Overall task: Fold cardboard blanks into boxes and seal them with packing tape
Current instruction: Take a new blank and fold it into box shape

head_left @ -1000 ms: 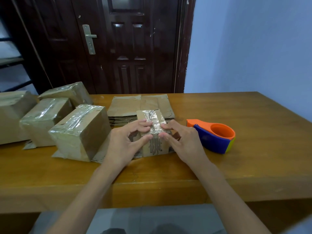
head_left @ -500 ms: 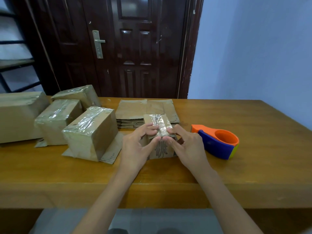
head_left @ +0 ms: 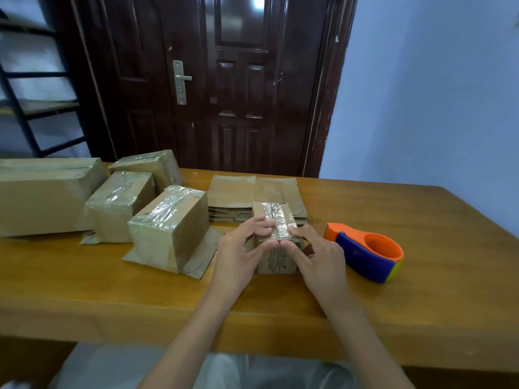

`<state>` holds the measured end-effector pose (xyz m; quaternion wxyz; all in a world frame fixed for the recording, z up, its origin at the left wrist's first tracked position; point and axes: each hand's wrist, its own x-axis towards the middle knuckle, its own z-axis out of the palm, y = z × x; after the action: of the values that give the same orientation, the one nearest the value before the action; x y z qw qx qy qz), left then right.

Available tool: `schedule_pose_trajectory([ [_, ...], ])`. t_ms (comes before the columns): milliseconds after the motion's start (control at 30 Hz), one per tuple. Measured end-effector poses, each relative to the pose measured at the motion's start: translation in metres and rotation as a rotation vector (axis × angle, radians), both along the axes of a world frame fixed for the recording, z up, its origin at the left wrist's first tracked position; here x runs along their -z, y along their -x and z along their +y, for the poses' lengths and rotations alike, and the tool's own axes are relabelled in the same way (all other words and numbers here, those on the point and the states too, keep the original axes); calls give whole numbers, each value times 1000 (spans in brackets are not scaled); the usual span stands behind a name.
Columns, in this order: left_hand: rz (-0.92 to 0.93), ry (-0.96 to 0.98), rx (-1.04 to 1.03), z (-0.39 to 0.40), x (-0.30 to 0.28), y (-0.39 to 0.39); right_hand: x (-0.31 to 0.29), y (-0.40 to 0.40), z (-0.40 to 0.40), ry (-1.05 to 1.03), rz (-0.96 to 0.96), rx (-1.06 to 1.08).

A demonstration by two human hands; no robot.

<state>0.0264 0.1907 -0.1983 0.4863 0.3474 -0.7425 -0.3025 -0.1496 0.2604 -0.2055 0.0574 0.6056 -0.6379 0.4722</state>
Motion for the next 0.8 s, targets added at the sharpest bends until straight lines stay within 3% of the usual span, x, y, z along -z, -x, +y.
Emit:
schedule_pose_trajectory([
  [200,-2,38,15,6,-1,-4,1,-5,1,4,63,-2],
  [400,140,-88,0,-1,1,-16,-5,-34,-11,-94,124,-50],
  [567,64,-40,-121,-9,2,-21,-3,-50,-28,-104,123,-58],
  [667,-188,117,-119,-4,-12,-36,-6,-52,-33,-132,96,-86],
  [800,-350,577,-255,4,-47,-87,-13,-58,-40,-130,82,-116],
])
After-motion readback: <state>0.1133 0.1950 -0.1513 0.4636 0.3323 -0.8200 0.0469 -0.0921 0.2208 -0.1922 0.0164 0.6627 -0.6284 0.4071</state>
